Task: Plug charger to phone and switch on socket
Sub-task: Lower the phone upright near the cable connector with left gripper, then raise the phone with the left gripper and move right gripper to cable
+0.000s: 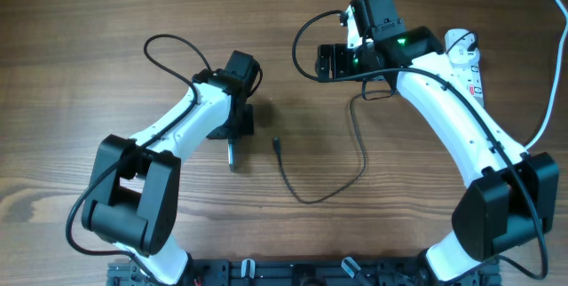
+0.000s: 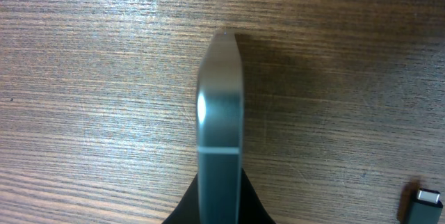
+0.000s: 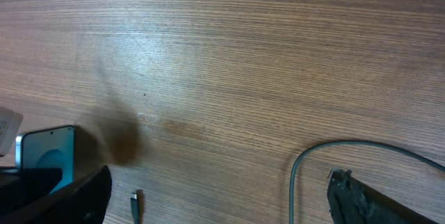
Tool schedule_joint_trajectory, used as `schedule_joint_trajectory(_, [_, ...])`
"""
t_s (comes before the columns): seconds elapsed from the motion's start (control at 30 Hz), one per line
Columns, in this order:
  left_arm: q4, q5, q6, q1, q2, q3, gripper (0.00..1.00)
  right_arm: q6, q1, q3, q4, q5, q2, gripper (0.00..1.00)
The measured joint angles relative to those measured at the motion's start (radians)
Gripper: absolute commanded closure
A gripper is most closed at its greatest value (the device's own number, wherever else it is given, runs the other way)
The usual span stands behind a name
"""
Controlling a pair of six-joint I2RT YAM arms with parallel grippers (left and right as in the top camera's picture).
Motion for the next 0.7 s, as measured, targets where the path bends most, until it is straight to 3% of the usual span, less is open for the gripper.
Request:
schedule_joint_trajectory(0.23, [0.046,0.109,-0.015,0.036,-0.005,0.000,0.96,0.000,0.000,0.000,0.000,0.000,0.000,0.00])
schedule_joint_trajectory(0.7, [0.219,1.061,-0.027,0.433,-0.138,0.003,0.96,0.001,0.000,0.000,0.009,-0.005,0.000,0.00])
